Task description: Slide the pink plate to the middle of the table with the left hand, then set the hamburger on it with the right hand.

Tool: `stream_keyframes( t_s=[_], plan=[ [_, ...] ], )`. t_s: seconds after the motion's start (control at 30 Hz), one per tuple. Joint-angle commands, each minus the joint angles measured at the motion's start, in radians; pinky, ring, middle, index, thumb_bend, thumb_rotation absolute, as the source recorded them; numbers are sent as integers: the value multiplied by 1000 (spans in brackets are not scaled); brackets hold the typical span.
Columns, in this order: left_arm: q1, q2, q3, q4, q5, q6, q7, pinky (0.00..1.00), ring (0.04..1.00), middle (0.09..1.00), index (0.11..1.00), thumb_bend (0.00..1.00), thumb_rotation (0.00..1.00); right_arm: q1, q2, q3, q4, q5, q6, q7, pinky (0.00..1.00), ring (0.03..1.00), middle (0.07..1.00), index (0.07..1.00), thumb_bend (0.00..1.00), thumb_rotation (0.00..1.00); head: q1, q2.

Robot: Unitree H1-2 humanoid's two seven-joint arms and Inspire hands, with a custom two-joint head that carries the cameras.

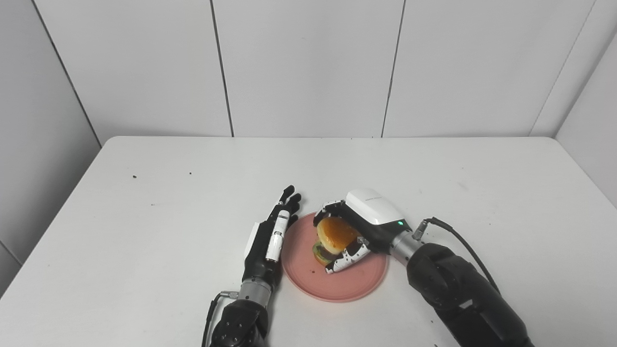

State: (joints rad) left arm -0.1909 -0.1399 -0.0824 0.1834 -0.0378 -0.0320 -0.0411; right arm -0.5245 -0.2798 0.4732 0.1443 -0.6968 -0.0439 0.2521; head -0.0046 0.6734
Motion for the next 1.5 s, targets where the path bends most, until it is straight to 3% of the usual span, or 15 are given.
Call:
stream_keyframes(
  t_s=[0.0,0.2,0.27,0.3,0.33,0.37,0.5,0.6,0.8,0.9,1.0,1.1,1.27,1.47],
  plan=[
    [18,0,-6,15,1,-9,-6,952,956,936,920,184,1000,-37,1,9,11,-15,-50,-18,274,340,474,580,547,0,-2,1],
    [19,1,-1,7,-5,10,-5,953,949,930,920,185,1000,-30,-11,14,11,-21,-64,-11,211,273,471,608,546,0,-11,1],
    [18,4,-1,6,-4,13,-7,961,953,934,922,182,1000,-24,-15,15,-1,-28,-60,-8,226,293,472,637,547,0,-12,1],
    [18,5,-2,6,-2,12,-7,958,952,933,922,186,1000,-23,-17,16,-5,-32,-57,-6,384,465,571,659,549,32,-12,1],
    [18,6,-2,8,-1,8,-7,957,952,933,923,189,1000,-21,-18,17,-9,-34,-54,-2,470,556,628,676,551,69,-13,1],
    [18,6,-2,8,-2,8,-8,957,952,933,923,189,1000,-20,-20,17,-14,-33,-49,6,470,556,628,676,551,69,-13,1],
    [17,8,-6,9,7,-3,-4,953,960,935,919,187,1000,-11,-26,7,-42,1,-42,54,579,676,724,765,601,330,-13,1],
    [17,3,-1,5,-7,10,-6,955,965,936,919,187,1000,-5,-31,-2,-51,21,-50,70,647,742,787,812,684,450,-14,2],
    [17,4,-1,6,-1,-1,0,936,959,934,916,177,1000,7,-43,-7,-79,34,-41,114,683,794,851,865,753,578,-16,2],
    [12,11,1,17,-5,-9,-8,930,959,934,917,184,1000,14,-46,-18,-87,54,-42,131,780,870,916,932,778,694,-17,2],
    [10,7,6,16,-20,-6,-12,934,962,937,919,183,1000,27,-46,-36,-100,73,-37,132,818,900,943,962,799,724,-17,0],
    [9,6,10,13,-32,3,-15,948,964,940,924,188,1000,54,-35,-71,-110,98,-49,92,828,928,972,988,810,732,-18,1],
    [10,5,19,19,-37,-21,-7,951,960,945,920,199,1000,134,29,-181,-119,155,-78,-64,842,937,993,1000,785,812,-24,-1],
    [16,2,27,16,-28,-29,7,951,951,940,917,212,1000,209,126,-289,-114,244,-119,-221,872,970,1000,1000,647,763,-27,-1]
  ],
)
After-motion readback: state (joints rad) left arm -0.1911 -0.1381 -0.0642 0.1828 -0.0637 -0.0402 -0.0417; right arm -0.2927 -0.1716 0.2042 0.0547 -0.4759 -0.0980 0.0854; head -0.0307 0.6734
